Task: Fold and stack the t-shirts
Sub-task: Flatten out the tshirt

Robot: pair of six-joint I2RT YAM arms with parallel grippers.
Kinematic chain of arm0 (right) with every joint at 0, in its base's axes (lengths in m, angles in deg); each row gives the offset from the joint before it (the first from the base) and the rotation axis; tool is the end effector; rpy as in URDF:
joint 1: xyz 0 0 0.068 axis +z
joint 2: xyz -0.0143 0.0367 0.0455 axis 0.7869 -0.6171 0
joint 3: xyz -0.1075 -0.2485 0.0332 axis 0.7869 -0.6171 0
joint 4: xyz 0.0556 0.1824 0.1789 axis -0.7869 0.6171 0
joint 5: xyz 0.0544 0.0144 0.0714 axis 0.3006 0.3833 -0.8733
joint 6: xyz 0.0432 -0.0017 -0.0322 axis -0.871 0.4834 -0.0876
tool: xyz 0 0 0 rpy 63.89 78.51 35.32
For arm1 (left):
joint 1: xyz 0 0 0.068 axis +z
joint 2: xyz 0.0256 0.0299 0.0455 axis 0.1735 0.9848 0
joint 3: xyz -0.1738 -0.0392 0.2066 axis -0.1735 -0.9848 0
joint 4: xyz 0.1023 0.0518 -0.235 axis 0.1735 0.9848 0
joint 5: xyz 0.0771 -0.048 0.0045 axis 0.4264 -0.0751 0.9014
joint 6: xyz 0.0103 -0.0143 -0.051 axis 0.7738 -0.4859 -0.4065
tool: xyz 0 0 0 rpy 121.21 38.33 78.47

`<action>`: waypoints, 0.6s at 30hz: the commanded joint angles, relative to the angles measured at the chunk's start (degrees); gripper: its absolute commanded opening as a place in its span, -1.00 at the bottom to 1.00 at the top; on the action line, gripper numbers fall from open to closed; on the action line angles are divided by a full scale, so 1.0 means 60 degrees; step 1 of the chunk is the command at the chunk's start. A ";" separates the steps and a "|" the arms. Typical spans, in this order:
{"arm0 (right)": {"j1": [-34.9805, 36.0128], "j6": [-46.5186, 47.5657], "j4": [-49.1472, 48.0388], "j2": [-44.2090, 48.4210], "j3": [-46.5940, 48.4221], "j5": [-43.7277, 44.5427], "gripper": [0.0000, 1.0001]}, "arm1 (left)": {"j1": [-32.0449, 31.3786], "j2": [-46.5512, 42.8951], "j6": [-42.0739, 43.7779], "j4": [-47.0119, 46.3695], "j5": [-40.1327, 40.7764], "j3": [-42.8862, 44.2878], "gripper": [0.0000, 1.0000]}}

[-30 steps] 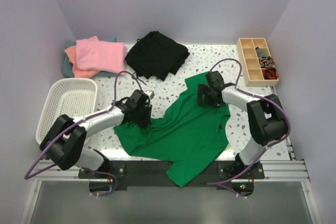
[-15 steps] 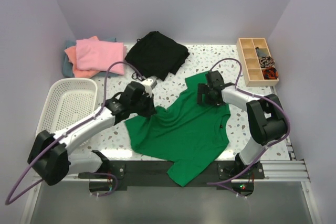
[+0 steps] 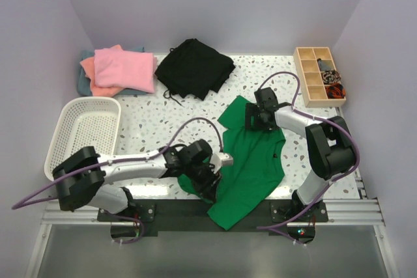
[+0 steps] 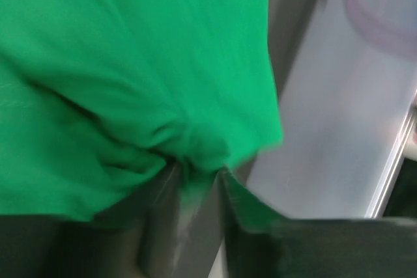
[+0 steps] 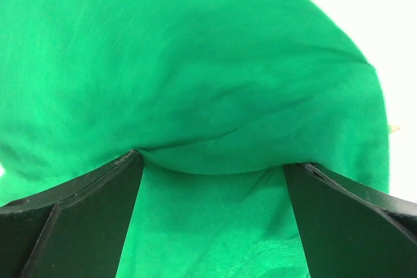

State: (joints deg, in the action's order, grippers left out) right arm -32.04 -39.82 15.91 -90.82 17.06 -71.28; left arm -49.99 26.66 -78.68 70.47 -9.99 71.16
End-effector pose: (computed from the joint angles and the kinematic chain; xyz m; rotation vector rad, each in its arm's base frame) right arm 0.3143 0.1080 0.1591 0.0855 2.6085 0.0636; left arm 0.1151 -0.2350 0.1864 1.1294 2.4990 -1.1779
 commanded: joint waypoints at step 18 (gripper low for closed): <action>-0.0043 -0.0109 0.0036 -0.0711 -0.0388 -0.0544 0.80 | 0.0798 0.0142 -0.0530 0.1500 0.6526 0.1147 1.00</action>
State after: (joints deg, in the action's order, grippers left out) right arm -32.06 -39.67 15.38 -91.02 17.12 -71.12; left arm -47.24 25.35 -79.64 82.27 15.88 78.81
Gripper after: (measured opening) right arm 0.906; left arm 0.997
